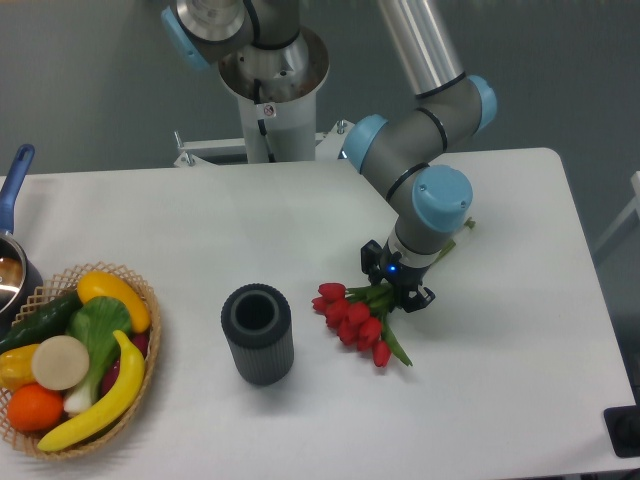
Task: Pick up the flowers from the table
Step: 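Close the gripper on the tulip stems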
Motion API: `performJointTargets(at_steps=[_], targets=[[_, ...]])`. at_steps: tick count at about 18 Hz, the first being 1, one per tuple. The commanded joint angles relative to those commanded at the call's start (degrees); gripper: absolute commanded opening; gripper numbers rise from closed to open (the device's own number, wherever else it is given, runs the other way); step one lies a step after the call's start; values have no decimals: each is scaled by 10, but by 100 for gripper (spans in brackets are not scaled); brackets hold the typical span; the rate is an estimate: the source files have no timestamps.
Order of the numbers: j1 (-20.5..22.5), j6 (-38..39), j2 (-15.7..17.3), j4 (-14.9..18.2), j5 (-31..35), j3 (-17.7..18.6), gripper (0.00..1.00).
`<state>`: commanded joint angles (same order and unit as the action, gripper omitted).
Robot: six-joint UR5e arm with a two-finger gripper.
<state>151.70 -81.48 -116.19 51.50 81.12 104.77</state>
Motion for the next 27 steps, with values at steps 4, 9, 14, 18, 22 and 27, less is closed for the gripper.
performJointTargets(at_steps=[4,9,14,18,22,27], targets=[[0,4,-1,-1,0,-2,47],[0,4,-2,-1,0,-4,47],[0,5,0,-1,0,-3,44],[1,4,5,-1,-2,-7,43],[1,2,25,0,-4,-8,42],[6,1,49,2,-25,-8,42]])
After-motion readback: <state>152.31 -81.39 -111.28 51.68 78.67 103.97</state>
